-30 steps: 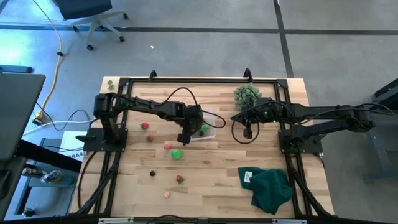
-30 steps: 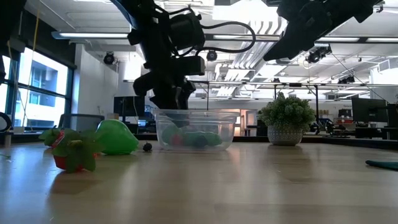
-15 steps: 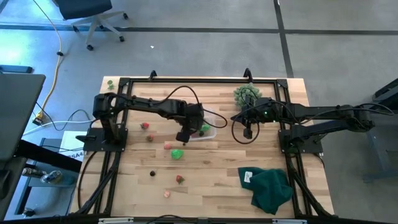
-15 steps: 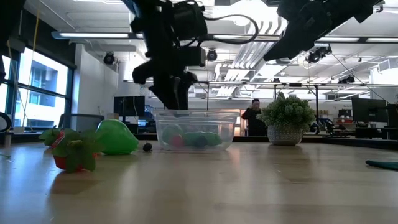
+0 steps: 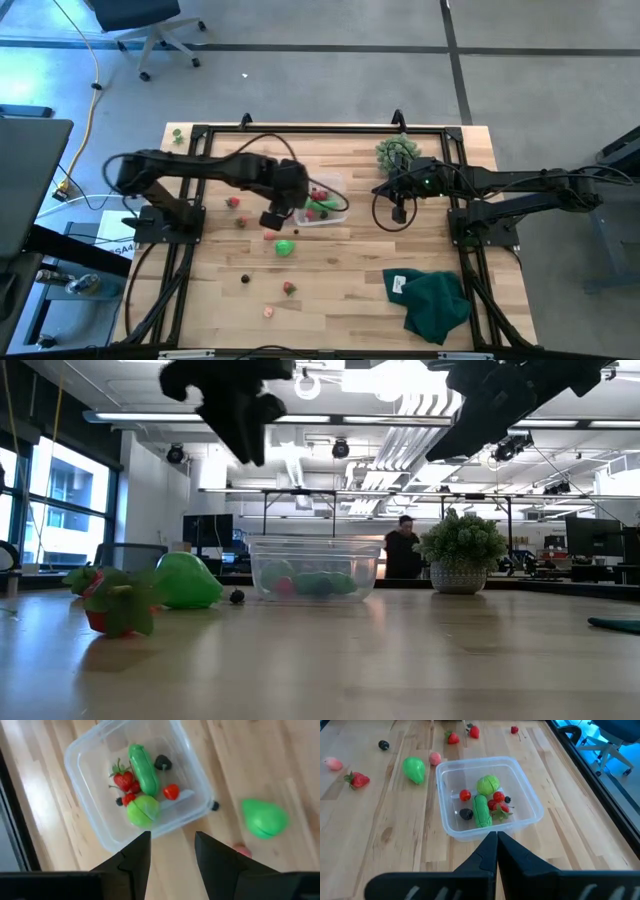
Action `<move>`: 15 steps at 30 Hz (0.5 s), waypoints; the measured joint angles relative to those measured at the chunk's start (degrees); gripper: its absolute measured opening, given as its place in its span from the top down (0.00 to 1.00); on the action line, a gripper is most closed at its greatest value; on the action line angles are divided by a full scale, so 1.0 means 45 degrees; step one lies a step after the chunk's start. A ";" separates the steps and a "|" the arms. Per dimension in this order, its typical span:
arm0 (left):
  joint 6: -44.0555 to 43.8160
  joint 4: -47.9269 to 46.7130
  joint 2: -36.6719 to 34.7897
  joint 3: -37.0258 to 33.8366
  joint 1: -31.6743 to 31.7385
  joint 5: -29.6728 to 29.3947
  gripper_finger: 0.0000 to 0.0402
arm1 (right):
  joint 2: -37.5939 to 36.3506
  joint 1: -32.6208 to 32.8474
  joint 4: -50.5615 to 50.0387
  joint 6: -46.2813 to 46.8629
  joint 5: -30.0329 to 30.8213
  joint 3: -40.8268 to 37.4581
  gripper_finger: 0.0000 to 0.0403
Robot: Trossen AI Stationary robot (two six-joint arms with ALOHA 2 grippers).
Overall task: Pick and placing Produce into tupperware
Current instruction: Put the pear into the transparent bin
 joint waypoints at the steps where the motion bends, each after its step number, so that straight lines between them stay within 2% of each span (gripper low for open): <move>1: -0.0269 0.0092 -0.0298 -0.0285 -0.0089 -0.0023 0.65 | 0.0000 -0.0001 -0.0006 -0.0002 0.0002 -0.0002 1.00; 5: -0.1607 0.0689 -0.1147 -0.1513 -0.0666 -0.0185 0.65 | 0.0000 -0.0003 -0.0054 0.0000 -0.0003 0.0000 1.00; 15: -0.3402 0.2475 -0.1047 -0.3628 -0.2698 -0.0777 0.65 | 0.0000 0.0002 -0.0088 0.0000 -0.0003 -0.0005 1.00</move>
